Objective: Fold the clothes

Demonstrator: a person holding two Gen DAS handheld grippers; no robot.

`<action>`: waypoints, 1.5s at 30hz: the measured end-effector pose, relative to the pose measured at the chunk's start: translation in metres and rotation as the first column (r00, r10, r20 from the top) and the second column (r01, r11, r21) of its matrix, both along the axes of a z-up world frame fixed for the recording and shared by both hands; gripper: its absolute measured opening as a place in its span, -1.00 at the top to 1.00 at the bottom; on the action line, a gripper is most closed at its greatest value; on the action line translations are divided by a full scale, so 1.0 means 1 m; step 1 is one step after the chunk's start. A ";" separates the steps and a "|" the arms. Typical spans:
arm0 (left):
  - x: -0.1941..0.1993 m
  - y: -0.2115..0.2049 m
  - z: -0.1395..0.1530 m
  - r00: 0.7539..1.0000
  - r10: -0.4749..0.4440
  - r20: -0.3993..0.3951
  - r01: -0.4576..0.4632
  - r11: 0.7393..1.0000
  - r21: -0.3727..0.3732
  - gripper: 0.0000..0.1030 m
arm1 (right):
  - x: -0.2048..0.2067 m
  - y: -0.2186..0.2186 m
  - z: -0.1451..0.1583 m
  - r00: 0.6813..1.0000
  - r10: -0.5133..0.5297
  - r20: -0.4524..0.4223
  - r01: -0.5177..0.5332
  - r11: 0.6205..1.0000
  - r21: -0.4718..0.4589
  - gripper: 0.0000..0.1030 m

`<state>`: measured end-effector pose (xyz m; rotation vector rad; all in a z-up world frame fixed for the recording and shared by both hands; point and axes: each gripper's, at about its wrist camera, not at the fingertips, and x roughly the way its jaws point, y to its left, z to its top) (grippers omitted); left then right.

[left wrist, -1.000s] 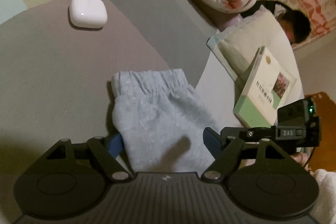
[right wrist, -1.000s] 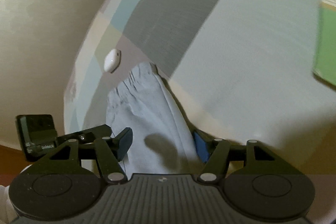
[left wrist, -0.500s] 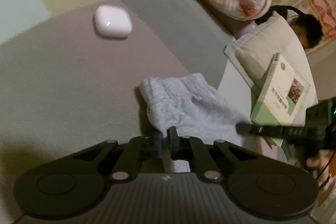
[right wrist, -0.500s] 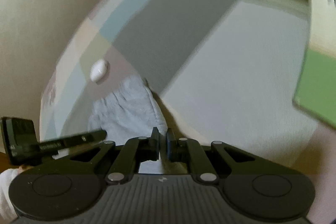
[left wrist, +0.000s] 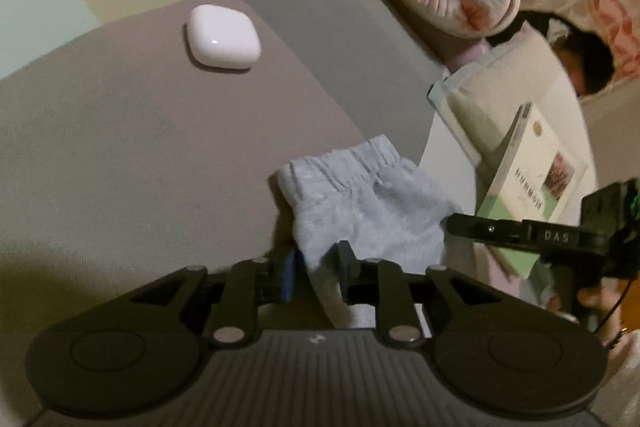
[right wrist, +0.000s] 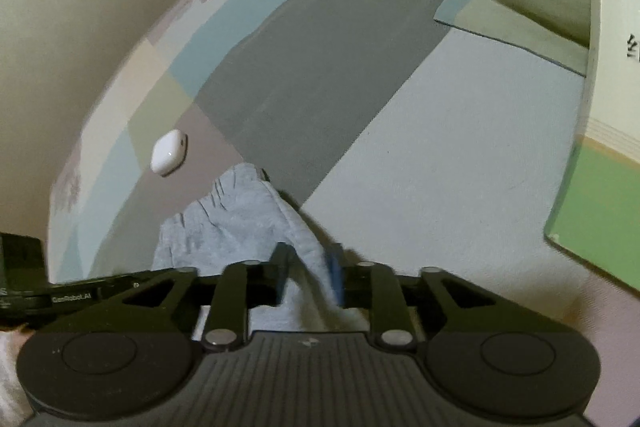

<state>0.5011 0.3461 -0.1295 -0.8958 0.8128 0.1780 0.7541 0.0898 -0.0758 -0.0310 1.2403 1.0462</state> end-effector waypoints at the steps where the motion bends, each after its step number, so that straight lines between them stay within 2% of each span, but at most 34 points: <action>1: -0.001 0.003 -0.002 1.000 0.005 0.010 -0.005 1.000 -0.009 0.58 | 0.001 0.002 0.000 1.000 -0.007 0.004 0.007 1.000 0.005 0.28; 6: 0.010 0.010 -0.003 0.999 0.041 0.028 -0.040 0.999 -0.014 0.51 | 0.012 0.032 0.001 1.000 -0.009 0.016 0.008 0.999 0.039 0.08; 9: 0.016 0.017 -0.005 0.998 0.056 0.032 -0.054 0.998 -0.038 0.50 | 0.009 0.062 -0.008 0.998 0.061 0.015 -0.061 0.998 -0.006 0.08; 11: 0.018 0.018 -0.004 0.998 0.050 0.030 -0.049 0.998 -0.029 0.57 | -0.001 0.080 -0.011 0.989 0.134 0.062 -0.130 0.989 -0.072 0.11; 13: 0.021 0.015 -0.001 0.999 0.022 0.034 -0.023 1.000 0.021 0.60 | -0.010 0.088 -0.008 0.978 0.179 0.110 -0.170 0.982 -0.087 0.61; 14: 0.022 0.013 0.001 0.999 0.009 0.035 -0.011 0.999 0.052 0.62 | -0.014 0.090 -0.007 0.972 0.192 0.133 -0.180 0.979 -0.095 0.77; 17: 0.021 0.009 0.014 0.998 -0.013 0.067 0.005 0.993 0.120 0.64 | -0.014 0.083 0.002 0.974 0.113 0.198 -0.104 0.993 -0.055 0.81; 18: 0.020 0.009 0.018 0.996 -0.019 0.082 0.007 0.990 0.139 0.61 | -0.014 0.079 0.007 0.974 0.080 0.212 -0.078 0.997 -0.015 0.79; 19: 0.020 0.008 0.023 0.995 -0.025 0.097 0.010 0.987 0.158 0.49 | -0.012 0.076 0.010 0.974 0.047 0.221 -0.050 0.999 0.009 0.77; 20: 0.019 0.008 0.027 0.994 -0.030 0.107 0.010 0.984 0.180 0.50 | -0.011 0.073 0.013 0.973 0.017 0.229 -0.024 0.999 0.028 0.70; 22: 0.018 0.008 0.034 0.998 -0.006 0.062 -0.010 0.965 0.262 0.42 | -0.009 0.066 0.016 0.971 -0.025 0.237 0.018 0.999 0.034 0.64; 23: 0.016 0.009 0.037 0.999 -0.003 0.043 -0.010 0.954 0.299 0.38 | -0.008 0.061 0.020 0.970 -0.038 0.238 0.031 0.999 0.036 0.51; 25: 0.012 0.009 0.046 1.000 -0.004 0.012 -0.001 0.929 0.371 0.31 | -0.011 0.047 0.029 0.968 -0.065 0.242 0.056 0.997 0.044 0.29; 26: 0.011 0.005 0.052 1.000 -0.027 0.008 0.022 0.914 0.405 0.25 | -0.016 0.038 0.033 0.966 -0.071 0.249 0.063 0.997 0.040 0.07; 27: 0.012 -0.003 0.057 0.998 -0.067 -0.001 0.061 0.898 0.436 0.09 | -0.022 0.029 0.038 0.963 -0.077 0.257 0.070 0.997 0.036 -0.12; 28: 0.014 -0.011 0.062 0.994 -0.110 -0.011 0.102 0.878 0.468 0.05 | -0.028 0.020 0.042 0.961 -0.081 0.265 0.076 0.997 0.031 -0.18; 30: 0.019 -0.037 0.067 0.973 -0.228 -0.043 0.215 0.815 0.538 0.03 | -0.052 -0.004 0.045 0.954 -0.085 0.286 0.088 0.996 0.000 -0.39; 33: 0.026 -0.086 0.068 0.906 -0.414 -0.084 0.369 0.678 0.636 -0.05 | -0.097 -0.049 0.040 0.936 -0.109 0.335 0.151 0.983 -0.103 -0.56; 36: 0.031 -0.131 0.060 0.831 -0.547 -0.105 0.458 0.565 0.686 -0.11 | -0.151 -0.101 0.025 0.913 -0.163 0.373 0.259 0.940 -0.224 -0.60; 39: 0.030 -0.164 0.048 0.766 -0.630 -0.127 0.520 0.491 0.699 -0.12 | -0.205 -0.153 0.008 0.901 -0.283 0.328 0.381 0.879 -0.288 -0.61; 40: 0.029 -0.170 0.042 0.757 -0.636 -0.149 0.535 0.473 0.700 -0.13 | -0.222 -0.167 0.003 0.892 -0.322 0.316 0.418 0.855 -0.309 -0.61; 43: 0.025 -0.165 0.030 0.783 -0.586 -0.210 0.534 0.460 0.709 -0.22 | -0.262 -0.208 -0.005 0.854 -0.445 0.270 0.517 0.787 -0.336 -0.62; 44: 0.023 -0.164 0.027 0.791 -0.568 -0.229 0.534 0.457 0.711 -0.27 | -0.264 -0.218 -0.005 0.834 -0.475 0.281 0.549 0.766 -0.335 -0.63; 45: 0.023 -0.160 0.030 0.803 -0.543 -0.246 0.533 0.470 0.704 -0.34 | -0.266 -0.228 -0.005 0.814 -0.503 0.291 0.579 0.744 -0.333 -0.64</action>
